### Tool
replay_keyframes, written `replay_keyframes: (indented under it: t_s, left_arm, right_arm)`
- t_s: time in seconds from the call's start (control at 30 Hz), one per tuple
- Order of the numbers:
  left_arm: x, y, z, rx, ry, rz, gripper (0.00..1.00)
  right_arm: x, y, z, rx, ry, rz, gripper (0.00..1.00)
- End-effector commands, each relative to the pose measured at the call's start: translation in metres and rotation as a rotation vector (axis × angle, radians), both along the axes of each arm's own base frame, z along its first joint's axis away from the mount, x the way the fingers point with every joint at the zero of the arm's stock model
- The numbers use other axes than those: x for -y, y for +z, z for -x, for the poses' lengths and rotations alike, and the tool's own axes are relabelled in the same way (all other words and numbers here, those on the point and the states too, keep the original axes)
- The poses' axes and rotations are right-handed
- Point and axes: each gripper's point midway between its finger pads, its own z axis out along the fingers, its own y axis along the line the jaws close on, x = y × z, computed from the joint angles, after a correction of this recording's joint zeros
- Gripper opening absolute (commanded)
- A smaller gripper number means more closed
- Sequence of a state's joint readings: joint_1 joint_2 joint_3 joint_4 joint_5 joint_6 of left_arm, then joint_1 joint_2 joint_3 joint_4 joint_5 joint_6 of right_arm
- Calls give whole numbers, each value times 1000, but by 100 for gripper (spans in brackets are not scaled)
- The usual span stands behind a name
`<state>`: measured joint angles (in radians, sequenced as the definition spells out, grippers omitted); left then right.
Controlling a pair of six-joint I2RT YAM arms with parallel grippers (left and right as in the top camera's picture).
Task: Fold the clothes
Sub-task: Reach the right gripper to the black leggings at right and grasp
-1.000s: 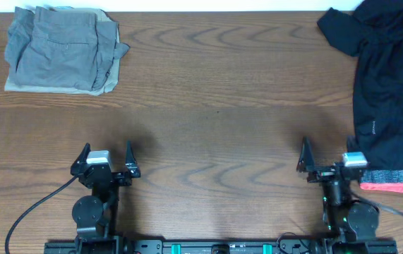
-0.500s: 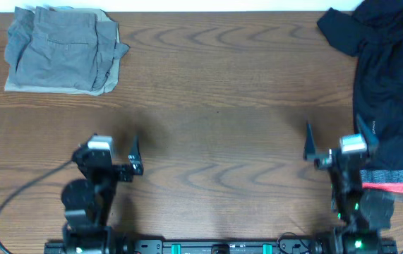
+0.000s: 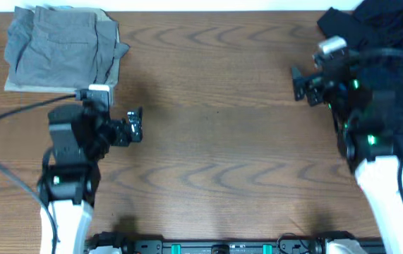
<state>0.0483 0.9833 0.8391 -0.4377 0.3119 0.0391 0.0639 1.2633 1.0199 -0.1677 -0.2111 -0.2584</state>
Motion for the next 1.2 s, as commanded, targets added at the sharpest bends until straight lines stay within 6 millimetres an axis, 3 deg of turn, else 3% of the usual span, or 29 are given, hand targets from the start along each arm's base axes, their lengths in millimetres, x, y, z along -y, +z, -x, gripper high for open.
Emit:
replay_keyframes:
  t_s: [0.0, 0.13, 0.27, 0.37, 0.47, 0.67, 0.77, 0.9, 1.0, 1.1, 1.17]
  left_arm:
    - [4, -14, -9, -102, -30, 2, 98]
    - [14, -49, -10, -287, -75, 61, 98]
    - [34, -74, -8, -403, -150, 165, 98]
    - [47, -85, -7, -454, -199, 241, 98]
    - [50, -96, -4, -506, -206, 270, 98]
    - [51, -91, -15, -467, -229, 256, 98]
    - [39, -79, -21, -476, -174, 195, 98]
    - [16, -53, -31, -474, -63, 90, 98]
    - [11, -32, -42, -427, -47, 59, 98]
    - [14, -25, -48, -394, -55, 56, 98]
    - [18, -26, -49, -395, -67, 53, 98]
  right_arm:
    - [-12, -9, -19, -98, 83, -30, 99]
    - [-29, -43, -28, -257, 174, -94, 99]
    - [-59, -62, -18, -386, 294, -286, 99]
    - [-63, -75, -11, -506, 249, -396, 99]
    - [-60, -85, -3, -562, 223, -390, 99]
    - [-12, -104, -1, -660, -53, -318, 99]
    - [27, -91, 0, -683, -243, -235, 99]
    - [80, -50, -4, -614, -457, -102, 99]
    - [114, -29, -10, -540, -577, -53, 99]
    - [140, -34, -10, -542, -644, -51, 94]
    - [155, -49, -9, -587, -680, -52, 89]
